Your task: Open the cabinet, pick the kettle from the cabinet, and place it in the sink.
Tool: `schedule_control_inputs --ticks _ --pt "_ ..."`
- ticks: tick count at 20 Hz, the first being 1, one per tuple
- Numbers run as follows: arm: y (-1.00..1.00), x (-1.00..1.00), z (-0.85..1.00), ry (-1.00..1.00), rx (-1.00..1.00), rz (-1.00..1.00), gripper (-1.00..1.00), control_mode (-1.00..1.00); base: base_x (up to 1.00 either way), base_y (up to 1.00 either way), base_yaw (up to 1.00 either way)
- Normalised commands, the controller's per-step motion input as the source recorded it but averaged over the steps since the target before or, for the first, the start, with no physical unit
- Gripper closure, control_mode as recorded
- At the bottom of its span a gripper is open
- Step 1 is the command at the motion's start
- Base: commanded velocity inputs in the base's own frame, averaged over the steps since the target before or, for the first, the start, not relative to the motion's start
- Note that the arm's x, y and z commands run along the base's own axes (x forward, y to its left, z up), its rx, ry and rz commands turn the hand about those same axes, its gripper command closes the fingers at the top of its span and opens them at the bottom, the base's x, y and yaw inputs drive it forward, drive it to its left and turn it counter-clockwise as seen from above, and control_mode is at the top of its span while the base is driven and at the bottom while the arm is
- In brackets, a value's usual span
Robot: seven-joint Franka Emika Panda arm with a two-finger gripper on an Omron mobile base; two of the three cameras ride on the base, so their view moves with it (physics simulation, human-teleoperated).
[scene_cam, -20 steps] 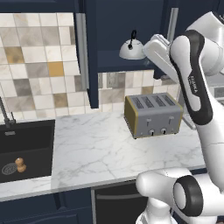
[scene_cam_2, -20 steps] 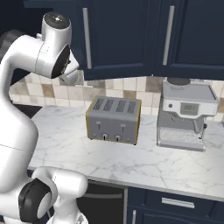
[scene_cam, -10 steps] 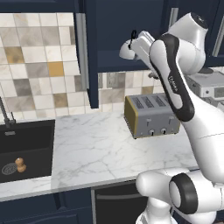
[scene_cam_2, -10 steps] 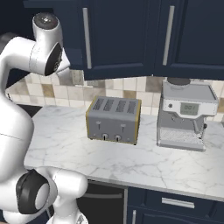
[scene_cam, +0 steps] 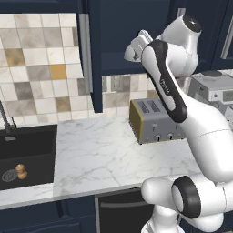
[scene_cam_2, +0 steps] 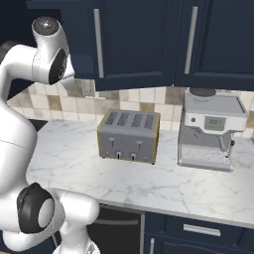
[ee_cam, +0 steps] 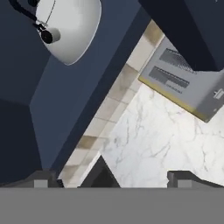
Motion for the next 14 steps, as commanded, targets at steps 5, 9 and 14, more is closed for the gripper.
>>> schedule_control_inputs --ticks 5,9,14 --pt "0.00 0.26 0.00 -0.04 0.07 -0.21 -1.00 -1.00 0.00 0.00 0.00" --pt "0.00 0.24 0.00 -0.05 0.09 -0.24 -1.00 -1.00 0.00 0.00 0.00" --pt "-0.01 0.18 0.00 -0.06 0.12 -0.24 -1.00 -1.00 0.00 0.00 0.00"
